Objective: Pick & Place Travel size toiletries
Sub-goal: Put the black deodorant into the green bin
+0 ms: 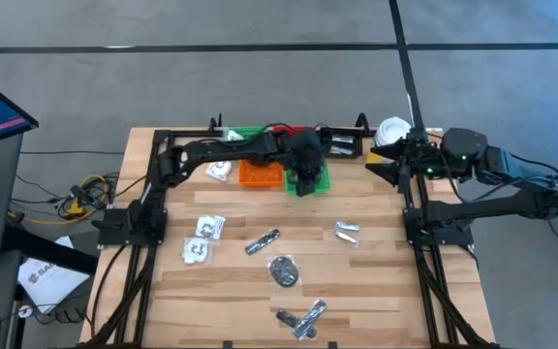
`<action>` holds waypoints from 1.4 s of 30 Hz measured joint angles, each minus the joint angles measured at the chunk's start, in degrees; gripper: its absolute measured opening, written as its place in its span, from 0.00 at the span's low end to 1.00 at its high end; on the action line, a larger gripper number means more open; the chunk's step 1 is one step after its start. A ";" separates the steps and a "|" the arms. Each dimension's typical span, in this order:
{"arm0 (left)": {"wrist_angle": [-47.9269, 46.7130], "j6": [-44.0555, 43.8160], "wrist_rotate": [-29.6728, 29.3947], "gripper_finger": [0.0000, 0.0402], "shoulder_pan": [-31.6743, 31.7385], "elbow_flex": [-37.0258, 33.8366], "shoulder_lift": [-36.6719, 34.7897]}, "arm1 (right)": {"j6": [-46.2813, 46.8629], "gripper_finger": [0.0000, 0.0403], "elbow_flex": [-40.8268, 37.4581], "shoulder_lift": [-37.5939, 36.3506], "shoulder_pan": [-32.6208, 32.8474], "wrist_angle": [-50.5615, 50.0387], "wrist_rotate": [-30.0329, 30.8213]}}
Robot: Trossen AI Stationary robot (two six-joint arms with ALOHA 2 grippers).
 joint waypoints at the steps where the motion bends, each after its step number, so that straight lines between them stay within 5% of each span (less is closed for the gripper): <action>1: -0.22 0.09 -1.08 0.47 0.00 0.00 0.23 | -0.29 0.83 0.00 0.05 0.00 -0.14 -0.01; 34: -0.46 5.68 -4.56 0.48 -0.22 -6.38 0.56 | -2.04 0.82 -0.02 1.52 0.00 -0.12 0.00; 42: 0.17 11.70 -2.77 0.63 -0.56 -6.38 0.56 | -2.09 0.82 -0.02 1.48 0.00 -0.10 0.05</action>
